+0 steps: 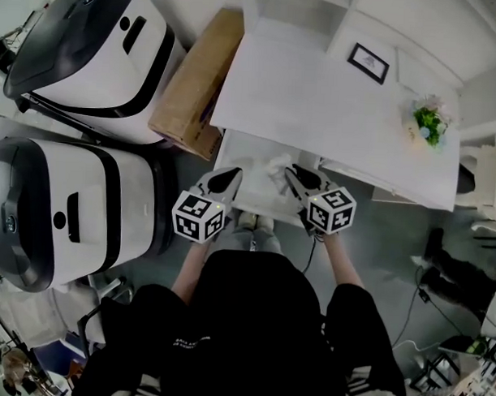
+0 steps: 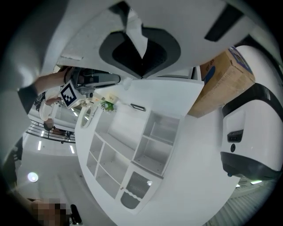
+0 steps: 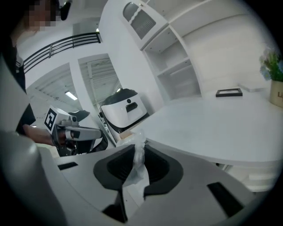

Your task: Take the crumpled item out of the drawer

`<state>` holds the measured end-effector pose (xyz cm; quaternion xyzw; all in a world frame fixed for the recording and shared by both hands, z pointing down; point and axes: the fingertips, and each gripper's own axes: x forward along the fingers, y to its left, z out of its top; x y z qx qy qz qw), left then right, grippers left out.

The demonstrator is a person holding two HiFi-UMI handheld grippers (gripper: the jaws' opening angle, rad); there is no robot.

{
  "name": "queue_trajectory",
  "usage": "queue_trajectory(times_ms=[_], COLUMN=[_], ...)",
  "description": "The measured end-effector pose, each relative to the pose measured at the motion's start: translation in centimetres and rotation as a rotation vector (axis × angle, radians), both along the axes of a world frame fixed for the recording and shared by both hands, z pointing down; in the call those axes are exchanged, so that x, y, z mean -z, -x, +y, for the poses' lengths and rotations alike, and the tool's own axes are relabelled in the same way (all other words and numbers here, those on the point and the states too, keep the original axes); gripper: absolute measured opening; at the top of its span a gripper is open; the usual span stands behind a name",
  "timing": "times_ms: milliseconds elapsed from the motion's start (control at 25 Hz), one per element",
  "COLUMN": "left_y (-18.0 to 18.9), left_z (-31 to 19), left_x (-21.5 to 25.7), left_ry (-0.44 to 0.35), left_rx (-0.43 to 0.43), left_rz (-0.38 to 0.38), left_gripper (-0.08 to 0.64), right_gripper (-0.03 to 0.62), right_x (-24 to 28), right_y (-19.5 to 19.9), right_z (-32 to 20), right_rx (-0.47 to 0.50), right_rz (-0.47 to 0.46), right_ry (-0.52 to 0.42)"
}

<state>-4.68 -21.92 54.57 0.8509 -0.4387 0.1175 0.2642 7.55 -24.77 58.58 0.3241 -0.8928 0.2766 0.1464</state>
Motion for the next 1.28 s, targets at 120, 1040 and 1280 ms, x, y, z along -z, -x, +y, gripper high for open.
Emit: queue_trajectory(times_ms=[120, 1040, 1280], left_y=[0.0, 2.5, 3.8], left_z=[0.0, -2.1, -2.6], left_x=[1.4, 13.5, 16.3], left_ry=[-0.034, -0.350, -0.436], left_rx=[0.005, 0.084, 0.129], left_rz=[0.005, 0.015, 0.005], left_gripper=[-0.003, -0.003, -0.002], right_gripper=[0.055, 0.055, 0.055], right_x=[2.2, 17.2, 20.5], right_y=[-0.5, -5.1, -6.8], right_z=[-0.1, -2.1, -2.6], right_rx=[-0.039, -0.270, -0.353], right_rz=[-0.030, -0.163, -0.164], right_ry=[-0.037, -0.355, -0.461])
